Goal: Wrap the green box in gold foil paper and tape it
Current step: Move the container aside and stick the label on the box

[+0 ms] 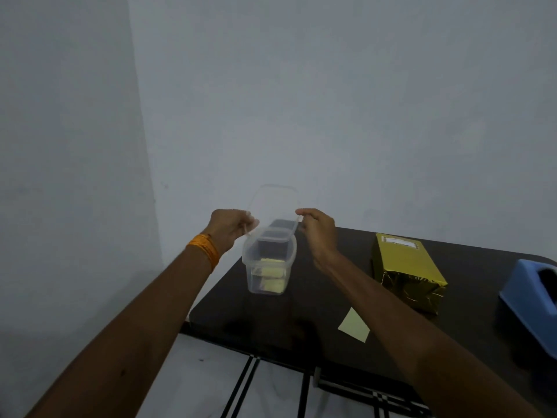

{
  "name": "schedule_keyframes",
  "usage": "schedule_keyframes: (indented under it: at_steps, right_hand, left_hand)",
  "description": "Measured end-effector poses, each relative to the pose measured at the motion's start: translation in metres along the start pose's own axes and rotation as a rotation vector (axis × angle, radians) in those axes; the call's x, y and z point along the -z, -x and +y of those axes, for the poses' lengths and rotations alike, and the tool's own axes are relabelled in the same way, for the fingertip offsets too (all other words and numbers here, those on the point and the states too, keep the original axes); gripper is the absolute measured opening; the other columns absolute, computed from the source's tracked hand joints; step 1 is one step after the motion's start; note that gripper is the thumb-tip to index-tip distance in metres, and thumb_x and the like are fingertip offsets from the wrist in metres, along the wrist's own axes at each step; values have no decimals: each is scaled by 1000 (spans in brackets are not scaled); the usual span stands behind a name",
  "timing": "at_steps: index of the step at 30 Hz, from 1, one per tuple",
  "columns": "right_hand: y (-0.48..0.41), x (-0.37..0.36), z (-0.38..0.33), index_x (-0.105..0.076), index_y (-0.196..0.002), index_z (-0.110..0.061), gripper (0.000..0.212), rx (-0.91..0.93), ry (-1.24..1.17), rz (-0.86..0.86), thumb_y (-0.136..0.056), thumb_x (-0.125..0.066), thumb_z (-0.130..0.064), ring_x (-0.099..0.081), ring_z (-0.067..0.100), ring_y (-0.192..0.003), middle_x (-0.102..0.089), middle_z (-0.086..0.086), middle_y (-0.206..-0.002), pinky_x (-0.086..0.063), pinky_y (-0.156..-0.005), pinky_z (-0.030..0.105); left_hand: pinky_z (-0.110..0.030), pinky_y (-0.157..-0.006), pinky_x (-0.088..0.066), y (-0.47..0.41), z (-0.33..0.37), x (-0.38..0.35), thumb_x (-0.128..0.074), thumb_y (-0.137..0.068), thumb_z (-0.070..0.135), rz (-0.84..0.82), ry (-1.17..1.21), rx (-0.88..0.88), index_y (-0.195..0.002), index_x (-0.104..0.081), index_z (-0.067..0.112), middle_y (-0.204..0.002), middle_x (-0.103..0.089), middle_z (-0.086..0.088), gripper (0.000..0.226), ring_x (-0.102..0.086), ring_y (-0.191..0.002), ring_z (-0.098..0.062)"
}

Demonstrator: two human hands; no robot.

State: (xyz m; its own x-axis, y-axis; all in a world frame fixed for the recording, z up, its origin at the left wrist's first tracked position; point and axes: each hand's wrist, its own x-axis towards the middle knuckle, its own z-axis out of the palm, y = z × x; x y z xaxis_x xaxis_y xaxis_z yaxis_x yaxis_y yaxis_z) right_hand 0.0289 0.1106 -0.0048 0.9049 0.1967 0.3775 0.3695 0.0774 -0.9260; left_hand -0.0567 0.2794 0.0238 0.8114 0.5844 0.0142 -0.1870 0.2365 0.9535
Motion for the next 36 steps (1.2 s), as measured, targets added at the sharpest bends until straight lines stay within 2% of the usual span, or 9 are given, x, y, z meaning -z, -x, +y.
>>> schedule_keyframes:
  at_steps: [4, 8, 9, 13, 17, 22, 25, 31, 36]
  right_hand:
    - [-3, -7, 6, -56, -129, -9, 38, -174, -41, 46, -91, -64, -10, -65, 22, -93, -64, 8, -114, -54, -62, 24]
    - [-9, -16, 17, -69, -82, -5, 5, -70, 219, 100, -80, -64, -4, -65, 25, -71, -67, 8, -77, -55, -61, 39]
    - [-9, -18, 21, -69, -77, -5, 7, -66, 274, 101, -79, -63, -6, -68, 27, -71, -68, 9, -74, -57, -62, 41]
    - [-6, -22, 36, -76, -94, -3, 20, -41, 407, 64, -82, -60, -6, -70, 24, -77, -73, 9, -84, -60, -68, 41]
    - [-5, -26, 49, -67, -71, -3, 16, -1, 546, 16, -84, -58, -5, -53, 19, -65, -56, 8, -70, -40, -56, 27]
    - [-13, -30, 54, -61, -68, -8, 15, -6, 645, -14, -81, -55, -5, -49, 21, -70, -51, 10, -74, -40, -60, 30]
    - [-18, -28, 54, -66, -75, 2, 16, 28, 691, -51, -83, -53, -4, -54, 24, -73, -55, 13, -76, -42, -62, 31]
    - [-19, -26, 50, -67, -102, 5, 23, 41, 825, -137, -94, -48, -7, -65, 33, -95, -66, 22, -106, -50, -74, 32]
    - [-20, -29, 41, -63, -117, 2, 28, -8, 997, -253, -96, -50, -8, -66, 34, -106, -67, 20, -116, -53, -84, 36]
  left_hand:
    - [-28, -67, -61, 0, -15, 2, -62, -81, -17, 33, -157, -36, -103, -66, -8, -98, -65, -15, 24, -69, -80, -26]
    - [-33, -74, -61, -6, -25, 10, -70, -80, 0, 130, -485, -252, -86, -73, 8, -93, -72, -11, 10, -69, -82, -26]
    - [-35, -76, -61, -7, -27, 12, -70, -81, 4, 146, -547, -298, -86, -74, 8, -92, -72, -10, 7, -69, -83, -26]
    - [-44, -81, -60, -8, -40, 20, -73, -78, 10, 132, -707, -312, -84, -77, 7, -84, -73, -8, 8, -68, -83, -26]
    - [-43, -81, -59, -4, -48, 19, -70, -78, 12, 211, -802, -375, -81, -78, 7, -81, -73, -7, 10, -67, -81, -27]
    - [-35, -76, -57, -11, -50, 19, -68, -82, 9, 197, -947, -399, -88, -79, 3, -87, -75, -12, 14, -67, -81, -27]
    - [-34, -75, -57, -14, -55, 20, -68, -84, 11, 199, -1013, -415, -92, -79, 3, -90, -74, -12, 15, -67, -81, -26]
    - [-33, -75, -52, -13, -58, 14, -63, -88, 12, 201, -1133, -437, -92, -74, 0, -92, -72, -15, 17, -66, -85, -29]
    - [-34, -72, -44, -10, -66, 6, -43, -101, 17, 143, -1259, -413, -112, -52, 4, -108, -64, -18, 20, -61, -94, -34]
